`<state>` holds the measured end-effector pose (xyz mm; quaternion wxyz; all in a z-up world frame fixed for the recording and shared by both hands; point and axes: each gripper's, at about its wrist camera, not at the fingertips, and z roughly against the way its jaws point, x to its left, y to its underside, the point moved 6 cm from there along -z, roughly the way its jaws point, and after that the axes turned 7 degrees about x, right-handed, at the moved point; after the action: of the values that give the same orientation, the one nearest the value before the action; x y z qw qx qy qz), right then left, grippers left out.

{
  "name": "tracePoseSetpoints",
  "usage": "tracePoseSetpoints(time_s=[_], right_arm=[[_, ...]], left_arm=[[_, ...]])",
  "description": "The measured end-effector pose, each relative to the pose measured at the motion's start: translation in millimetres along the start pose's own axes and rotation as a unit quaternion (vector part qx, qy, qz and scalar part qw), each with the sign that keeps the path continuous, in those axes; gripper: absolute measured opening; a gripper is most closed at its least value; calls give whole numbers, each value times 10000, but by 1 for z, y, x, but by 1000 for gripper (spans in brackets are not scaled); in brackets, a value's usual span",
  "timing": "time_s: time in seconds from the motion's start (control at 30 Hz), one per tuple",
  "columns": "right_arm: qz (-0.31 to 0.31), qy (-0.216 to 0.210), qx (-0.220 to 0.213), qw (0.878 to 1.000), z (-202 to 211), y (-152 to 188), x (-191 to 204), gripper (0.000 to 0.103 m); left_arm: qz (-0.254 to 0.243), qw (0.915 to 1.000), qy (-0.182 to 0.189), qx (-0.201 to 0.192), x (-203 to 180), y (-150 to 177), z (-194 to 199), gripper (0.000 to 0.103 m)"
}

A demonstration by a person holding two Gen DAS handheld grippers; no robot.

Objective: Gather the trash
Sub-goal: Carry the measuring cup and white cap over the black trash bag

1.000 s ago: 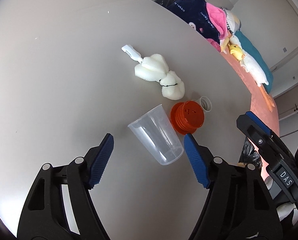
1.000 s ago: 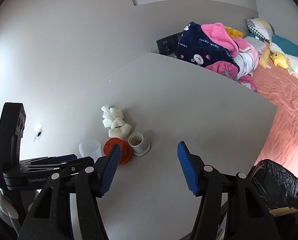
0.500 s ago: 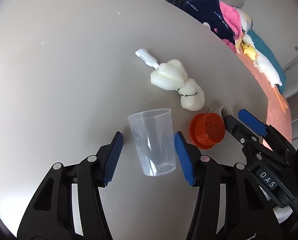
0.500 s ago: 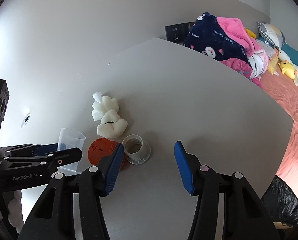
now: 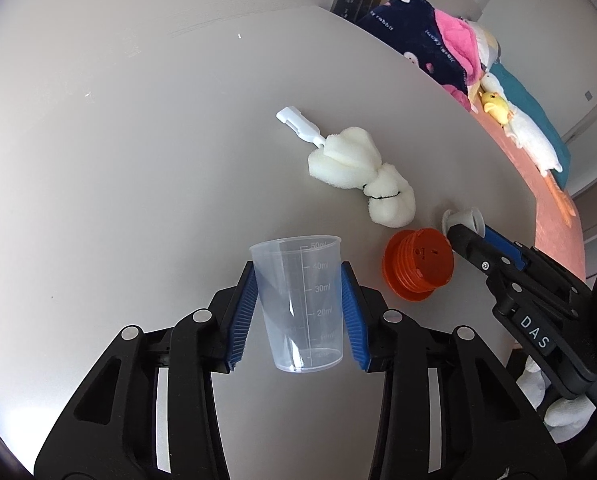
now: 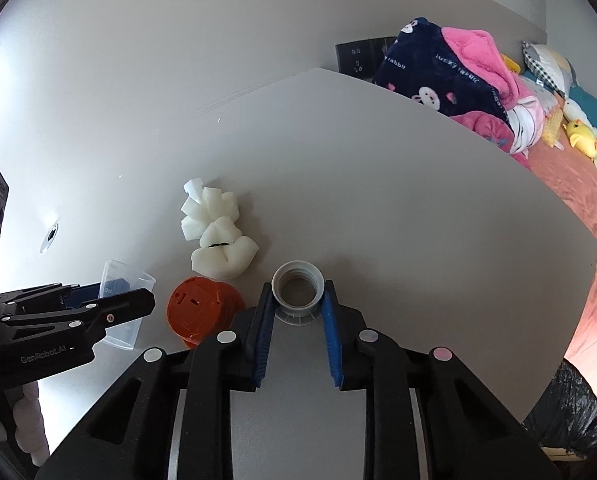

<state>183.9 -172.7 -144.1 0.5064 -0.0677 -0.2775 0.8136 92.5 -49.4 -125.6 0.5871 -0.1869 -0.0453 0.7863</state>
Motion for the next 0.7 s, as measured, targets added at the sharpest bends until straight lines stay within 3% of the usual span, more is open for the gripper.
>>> tracePoseSetpoints(time_s=[0.3,0.7], right_arm=[[-582,-312,-198,9976,39,8,-16,25],[-819,-145,-593,9948,92,31,-24,25]], left_arm=[[-88,9993,329,-171,-9,4,18,40],[-511,9959,687,-300,-41,11,40,40]])
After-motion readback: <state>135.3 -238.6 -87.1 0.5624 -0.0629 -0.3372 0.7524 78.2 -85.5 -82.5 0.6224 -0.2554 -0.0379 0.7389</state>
